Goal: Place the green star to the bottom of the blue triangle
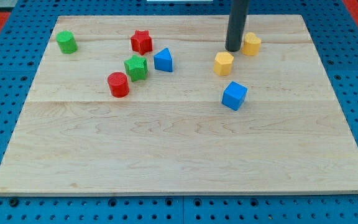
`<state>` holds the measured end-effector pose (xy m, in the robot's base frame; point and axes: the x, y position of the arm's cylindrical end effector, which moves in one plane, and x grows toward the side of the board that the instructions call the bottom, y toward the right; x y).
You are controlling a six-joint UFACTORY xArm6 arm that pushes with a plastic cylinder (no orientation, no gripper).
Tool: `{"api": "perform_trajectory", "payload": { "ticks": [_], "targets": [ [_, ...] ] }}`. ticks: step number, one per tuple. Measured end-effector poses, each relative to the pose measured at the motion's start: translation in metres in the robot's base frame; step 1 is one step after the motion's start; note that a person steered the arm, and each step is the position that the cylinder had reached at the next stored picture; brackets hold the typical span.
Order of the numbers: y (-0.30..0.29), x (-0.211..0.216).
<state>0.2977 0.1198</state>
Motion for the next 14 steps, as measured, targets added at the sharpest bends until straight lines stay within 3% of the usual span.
{"api": "perform_trajectory", "payload": {
  "ticks": [3,8,10,13,14],
  "targets": [
    [0.015,-0.019],
    [-0.042,-0.029],
    [-0.092,-0.005],
    [-0.291,0.057],
    [-0.276,0.057]
  ]
}}
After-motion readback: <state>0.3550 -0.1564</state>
